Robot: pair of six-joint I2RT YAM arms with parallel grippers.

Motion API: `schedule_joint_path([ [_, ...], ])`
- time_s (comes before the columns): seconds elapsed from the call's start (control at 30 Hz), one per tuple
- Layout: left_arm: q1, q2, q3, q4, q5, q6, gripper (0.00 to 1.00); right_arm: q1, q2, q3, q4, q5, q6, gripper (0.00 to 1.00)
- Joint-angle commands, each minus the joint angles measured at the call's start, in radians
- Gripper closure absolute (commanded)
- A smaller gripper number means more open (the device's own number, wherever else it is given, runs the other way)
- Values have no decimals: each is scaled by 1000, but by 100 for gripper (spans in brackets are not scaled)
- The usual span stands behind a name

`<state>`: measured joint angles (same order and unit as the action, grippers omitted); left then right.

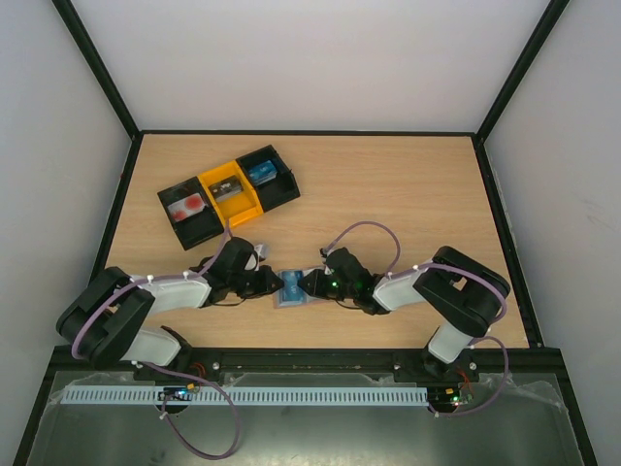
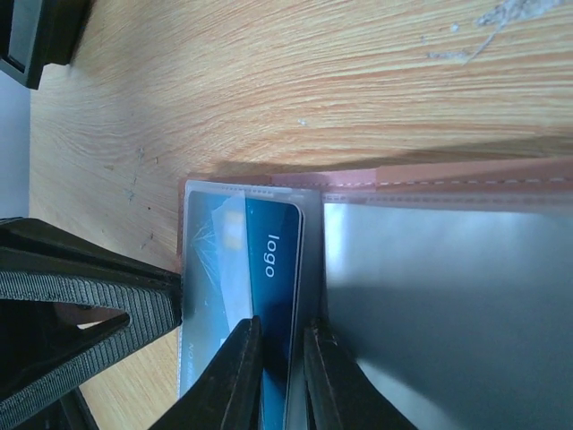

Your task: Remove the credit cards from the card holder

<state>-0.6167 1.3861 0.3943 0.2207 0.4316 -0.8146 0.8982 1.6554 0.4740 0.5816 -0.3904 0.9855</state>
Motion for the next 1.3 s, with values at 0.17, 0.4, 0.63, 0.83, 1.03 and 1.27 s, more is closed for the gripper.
schedule_joint_path([
  [0.17, 2, 6, -27, -57, -55, 25, 90, -10, 20, -15, 80, -22, 29, 98],
  [0.4, 2, 11, -29, -79, -82, 40, 91, -16, 2, -32, 61, -12, 20, 98],
  [0.63, 2, 18, -50, -36, -63, 26, 91, -30, -11, -67, 67, -8, 18, 98],
  [0.83, 3, 19, -51, -46, -83, 38, 91, -45, -33, -101, 83, -21, 28, 97],
  [1.03, 3, 10, -66, -30, -73, 31, 91, -49, -18, -108, 139, -58, 55, 92],
  [1.27, 3, 4, -68, -27, -65, 27, 91, -48, 45, -115, 253, -102, 103, 83],
])
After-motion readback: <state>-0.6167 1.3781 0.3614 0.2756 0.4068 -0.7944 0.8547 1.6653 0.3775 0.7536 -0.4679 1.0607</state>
